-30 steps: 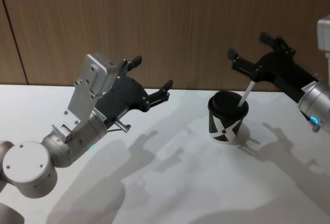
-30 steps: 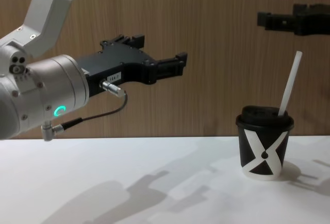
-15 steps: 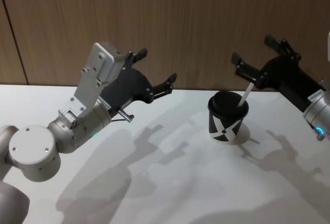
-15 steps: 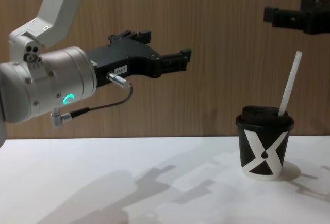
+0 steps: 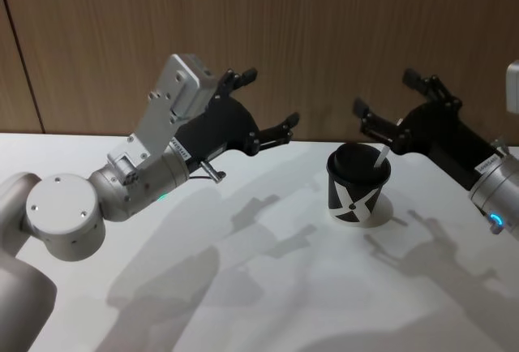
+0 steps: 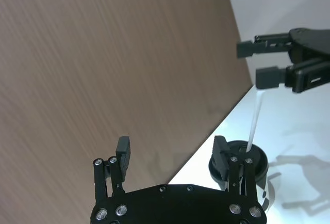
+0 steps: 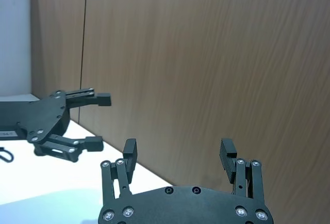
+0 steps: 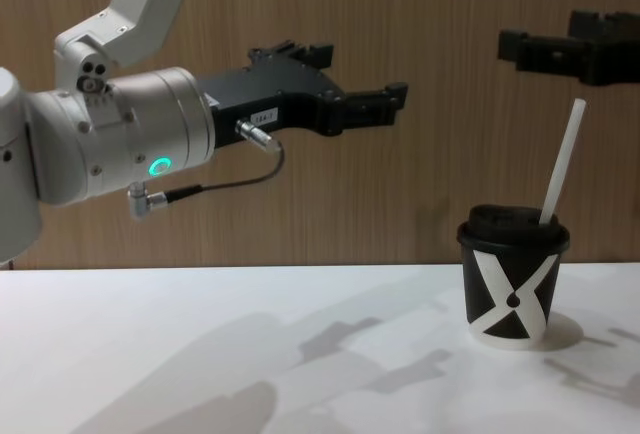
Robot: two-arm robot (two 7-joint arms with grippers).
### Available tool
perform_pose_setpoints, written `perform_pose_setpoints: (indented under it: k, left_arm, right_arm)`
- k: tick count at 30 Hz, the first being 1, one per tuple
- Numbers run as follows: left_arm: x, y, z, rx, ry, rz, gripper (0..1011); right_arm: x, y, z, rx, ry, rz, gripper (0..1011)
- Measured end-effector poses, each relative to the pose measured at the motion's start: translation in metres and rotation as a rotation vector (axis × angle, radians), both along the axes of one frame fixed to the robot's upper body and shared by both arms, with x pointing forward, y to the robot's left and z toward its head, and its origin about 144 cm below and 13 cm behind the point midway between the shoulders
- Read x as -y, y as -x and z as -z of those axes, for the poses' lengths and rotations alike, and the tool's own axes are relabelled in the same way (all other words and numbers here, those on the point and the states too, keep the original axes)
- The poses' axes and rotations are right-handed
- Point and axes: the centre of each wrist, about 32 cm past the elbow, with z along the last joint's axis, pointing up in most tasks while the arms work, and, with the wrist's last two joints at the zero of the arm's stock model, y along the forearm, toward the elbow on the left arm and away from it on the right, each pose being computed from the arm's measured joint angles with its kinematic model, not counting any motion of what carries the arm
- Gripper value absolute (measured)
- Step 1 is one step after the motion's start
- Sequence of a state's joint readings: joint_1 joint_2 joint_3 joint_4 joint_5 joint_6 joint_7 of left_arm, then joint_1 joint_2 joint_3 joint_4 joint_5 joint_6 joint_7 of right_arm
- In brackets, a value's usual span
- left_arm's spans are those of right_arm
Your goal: Pick up the straw with one hand, pass it to the other hand, and insert it into the cup.
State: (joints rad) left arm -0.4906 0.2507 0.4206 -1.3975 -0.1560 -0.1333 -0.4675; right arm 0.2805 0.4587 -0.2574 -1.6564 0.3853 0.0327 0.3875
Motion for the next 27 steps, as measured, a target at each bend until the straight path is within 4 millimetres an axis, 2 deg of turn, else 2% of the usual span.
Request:
perform_pose_setpoints:
  k: [27]
  left_arm:
    - [0.0089,-0.0058,-0.01,0.051,-0.018,0.077,1001]
  right_arm:
    - [-0.0057,0.0015,0.0058,-0.017,-0.009,-0.033,1001]
